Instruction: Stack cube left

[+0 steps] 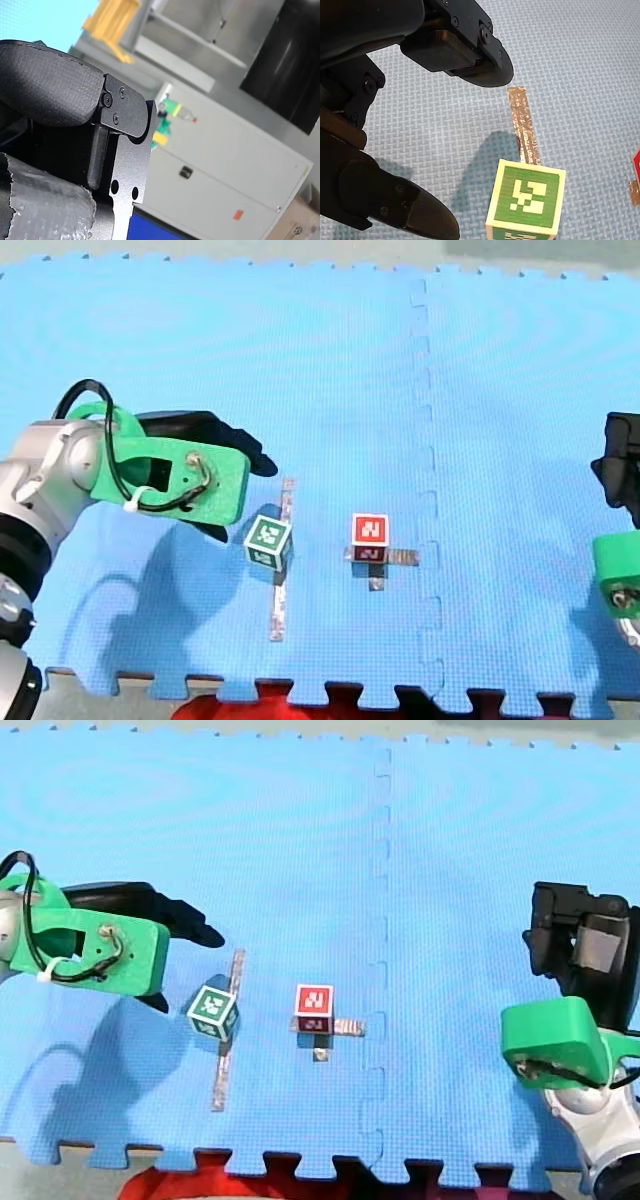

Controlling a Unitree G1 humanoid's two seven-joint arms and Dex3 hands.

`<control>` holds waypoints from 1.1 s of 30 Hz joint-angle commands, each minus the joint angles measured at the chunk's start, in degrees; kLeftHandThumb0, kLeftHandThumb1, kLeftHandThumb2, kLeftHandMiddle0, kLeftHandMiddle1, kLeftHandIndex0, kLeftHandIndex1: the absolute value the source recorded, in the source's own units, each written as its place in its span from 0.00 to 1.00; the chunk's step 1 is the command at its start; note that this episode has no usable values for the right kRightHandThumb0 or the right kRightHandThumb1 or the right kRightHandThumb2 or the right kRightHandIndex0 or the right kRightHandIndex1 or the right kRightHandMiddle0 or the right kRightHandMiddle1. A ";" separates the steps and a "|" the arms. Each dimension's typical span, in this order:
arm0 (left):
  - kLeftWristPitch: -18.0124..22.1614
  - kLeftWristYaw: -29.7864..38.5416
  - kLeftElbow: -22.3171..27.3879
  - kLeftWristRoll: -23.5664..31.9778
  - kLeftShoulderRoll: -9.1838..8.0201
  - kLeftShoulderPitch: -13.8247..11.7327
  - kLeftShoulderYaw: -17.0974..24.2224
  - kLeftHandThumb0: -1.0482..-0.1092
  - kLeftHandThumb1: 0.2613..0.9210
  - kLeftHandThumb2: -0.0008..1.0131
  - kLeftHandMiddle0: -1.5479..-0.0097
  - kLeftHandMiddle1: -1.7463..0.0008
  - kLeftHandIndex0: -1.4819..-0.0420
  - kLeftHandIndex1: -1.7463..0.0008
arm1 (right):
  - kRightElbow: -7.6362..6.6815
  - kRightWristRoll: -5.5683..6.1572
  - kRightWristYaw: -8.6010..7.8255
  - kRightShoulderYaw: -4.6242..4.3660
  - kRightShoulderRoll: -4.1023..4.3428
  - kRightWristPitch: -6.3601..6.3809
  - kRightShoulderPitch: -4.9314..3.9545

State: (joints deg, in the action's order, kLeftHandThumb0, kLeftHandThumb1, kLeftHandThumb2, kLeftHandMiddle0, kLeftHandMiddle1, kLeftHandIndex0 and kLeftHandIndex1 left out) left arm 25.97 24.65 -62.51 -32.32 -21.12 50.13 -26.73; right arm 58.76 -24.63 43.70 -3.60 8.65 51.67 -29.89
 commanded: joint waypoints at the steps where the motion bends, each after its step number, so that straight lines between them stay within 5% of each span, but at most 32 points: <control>1: -0.14 -0.20 -0.38 -0.53 -0.43 0.47 -0.51 0.60 0.69 0.01 0.44 0.00 0.65 0.99 | 0.10 -0.11 0.43 -0.08 0.23 -0.06 -0.14; 7: 0.86 -0.08 -2.19 0.98 0.31 0.67 0.76 0.53 0.68 0.00 0.53 0.03 0.65 1.00 | 0.38 -0.29 0.78 -0.19 0.36 -0.28 -0.53; 10: 1.79 0.63 -2.21 6.16 1.63 -0.95 4.52 0.50 0.67 0.00 0.48 0.27 0.65 1.00 | 0.41 -0.34 0.91 -0.25 0.42 -0.28 -0.54; 14: 3.26 1.26 -1.89 8.84 2.13 -2.37 5.94 0.45 0.64 0.00 0.46 0.36 0.64 1.00 | 0.34 -0.38 0.99 -0.30 0.45 -0.25 -0.48; 18: 3.64 1.19 -1.71 9.26 2.50 -3.36 6.13 0.43 0.63 0.00 0.43 0.65 0.61 1.00 | 0.23 -0.30 0.89 -0.27 0.59 -0.23 -0.42; 21: 3.79 0.66 -1.69 9.19 2.65 -3.65 6.25 0.44 0.63 0.00 0.42 0.69 0.60 1.00 | 0.22 -0.25 0.87 -0.23 0.67 -0.25 -0.41; 23: 4.34 -0.23 -1.75 9.33 2.80 -3.92 6.56 0.44 0.62 0.00 0.40 0.64 0.60 1.00 | 0.30 -0.22 0.85 -0.21 0.72 -0.23 -0.43; 28: 5.72 -2.09 -1.88 9.51 3.23 -4.60 6.98 0.43 0.62 0.00 0.52 0.13 0.58 1.00 | 0.23 -0.35 0.97 -0.26 0.81 -0.25 -0.36; 31: 5.85 -2.59 -1.78 9.67 3.74 -5.23 7.12 0.42 0.62 0.00 0.55 0.02 0.58 1.00 | 0.03 -0.46 1.04 -0.32 0.81 -0.38 -0.34; 32: 6.41 -1.38 -1.81 10.14 3.38 -5.28 7.35 0.42 0.62 0.00 0.55 0.01 0.58 1.00 | 4.17 0.60 -1.26 0.14 2.29 1.54 -1.35; 33: 7.97 -3.82 -1.95 9.21 3.19 -5.69 7.00 0.42 0.78 0.03 0.52 0.00 0.58 1.00 | 5.67 1.34 -2.29 0.34 2.50 2.99 -1.81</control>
State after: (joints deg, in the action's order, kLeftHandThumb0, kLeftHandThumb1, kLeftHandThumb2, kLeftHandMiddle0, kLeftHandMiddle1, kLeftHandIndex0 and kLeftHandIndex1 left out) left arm 32.19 22.31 -64.36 -22.93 -17.41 45.04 -19.80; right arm 60.94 -24.70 43.06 -3.81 9.59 52.67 -30.68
